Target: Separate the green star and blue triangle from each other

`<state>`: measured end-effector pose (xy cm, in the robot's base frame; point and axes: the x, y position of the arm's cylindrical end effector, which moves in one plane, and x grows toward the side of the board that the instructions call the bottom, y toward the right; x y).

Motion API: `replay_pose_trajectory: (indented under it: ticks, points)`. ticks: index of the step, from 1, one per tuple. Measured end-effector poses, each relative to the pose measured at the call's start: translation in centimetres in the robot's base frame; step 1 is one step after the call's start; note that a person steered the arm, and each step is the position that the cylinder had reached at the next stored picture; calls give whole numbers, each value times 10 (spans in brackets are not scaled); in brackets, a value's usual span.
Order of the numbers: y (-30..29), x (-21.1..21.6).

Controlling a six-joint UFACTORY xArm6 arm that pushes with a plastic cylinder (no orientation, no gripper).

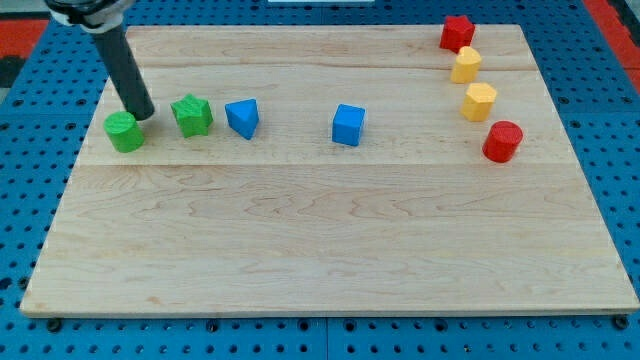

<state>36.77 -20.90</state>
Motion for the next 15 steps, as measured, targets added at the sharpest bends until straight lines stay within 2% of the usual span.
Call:
replay_pose_trajectory:
  ticks: [2, 3, 4, 5, 6, 7, 8, 9, 11, 12, 13, 14, 15]
  points:
    - [62, -7]
    - [39, 3]
    - [50, 45]
    - [17, 78]
    - [-37, 56]
    - [-38, 24]
    - [-82, 16]
    - [-88, -21]
    - [-17, -6]
    - [-15, -3]
    - [-7, 71]
    - [83, 67]
    - [118, 48]
